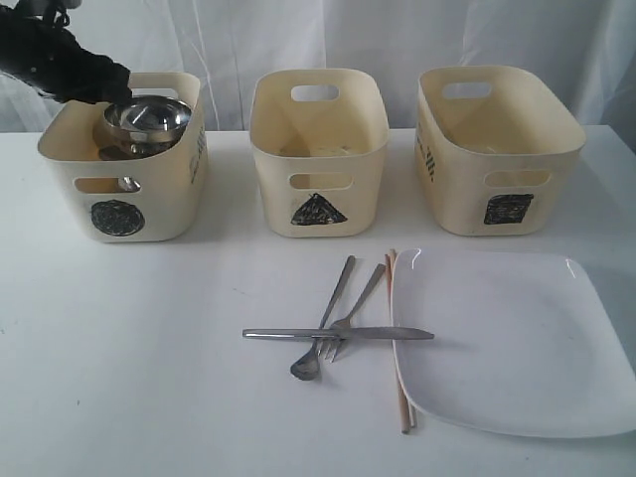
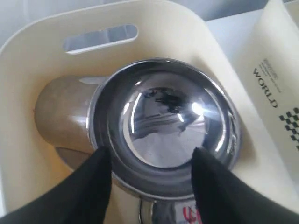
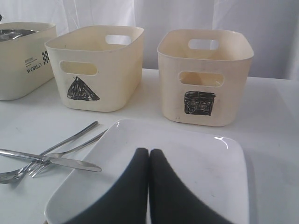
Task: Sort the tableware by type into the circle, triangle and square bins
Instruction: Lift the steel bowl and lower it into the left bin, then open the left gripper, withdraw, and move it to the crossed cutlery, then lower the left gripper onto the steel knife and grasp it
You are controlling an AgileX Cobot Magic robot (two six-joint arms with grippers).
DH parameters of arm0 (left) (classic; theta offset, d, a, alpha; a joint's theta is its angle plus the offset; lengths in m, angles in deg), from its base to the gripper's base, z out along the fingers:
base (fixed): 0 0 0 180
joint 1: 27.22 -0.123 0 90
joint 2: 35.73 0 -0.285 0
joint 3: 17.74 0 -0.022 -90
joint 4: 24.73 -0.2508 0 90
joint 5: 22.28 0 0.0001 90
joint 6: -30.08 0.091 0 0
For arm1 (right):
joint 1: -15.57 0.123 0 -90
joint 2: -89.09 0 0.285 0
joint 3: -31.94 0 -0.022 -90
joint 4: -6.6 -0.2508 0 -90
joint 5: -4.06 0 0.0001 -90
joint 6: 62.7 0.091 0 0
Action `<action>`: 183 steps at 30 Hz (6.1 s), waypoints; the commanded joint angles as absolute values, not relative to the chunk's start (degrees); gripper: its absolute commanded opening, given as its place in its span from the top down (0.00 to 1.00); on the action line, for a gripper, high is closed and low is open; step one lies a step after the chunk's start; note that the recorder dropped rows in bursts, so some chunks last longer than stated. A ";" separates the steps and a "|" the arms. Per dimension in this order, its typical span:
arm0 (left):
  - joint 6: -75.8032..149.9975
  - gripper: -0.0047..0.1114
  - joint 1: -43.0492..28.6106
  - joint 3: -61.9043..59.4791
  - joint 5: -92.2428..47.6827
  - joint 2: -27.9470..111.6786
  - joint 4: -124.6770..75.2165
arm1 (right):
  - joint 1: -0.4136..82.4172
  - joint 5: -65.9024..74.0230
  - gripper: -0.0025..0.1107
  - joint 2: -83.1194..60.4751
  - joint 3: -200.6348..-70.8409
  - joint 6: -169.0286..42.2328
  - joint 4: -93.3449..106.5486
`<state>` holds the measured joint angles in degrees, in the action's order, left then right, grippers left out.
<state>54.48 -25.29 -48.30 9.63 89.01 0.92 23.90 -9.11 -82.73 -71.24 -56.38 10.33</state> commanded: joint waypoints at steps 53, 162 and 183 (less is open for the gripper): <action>47.10 0.57 5.56 0.83 8.65 49.44 -1.63 | 23.54 -8.63 0.98 -83.12 -70.84 -56.43 10.56; 37.49 0.46 25.43 -2.25 -34.04 83.65 -58.61 | 23.54 -8.63 0.98 -83.12 -70.84 -56.43 10.56; 38.38 0.91 25.40 -3.94 -30.36 85.78 -59.90 | 23.54 -8.63 0.98 -83.12 -70.84 -56.30 10.56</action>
<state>38.05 25.48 -4.02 -32.65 85.25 -59.09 23.90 -9.11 -82.73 -71.24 -56.38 10.33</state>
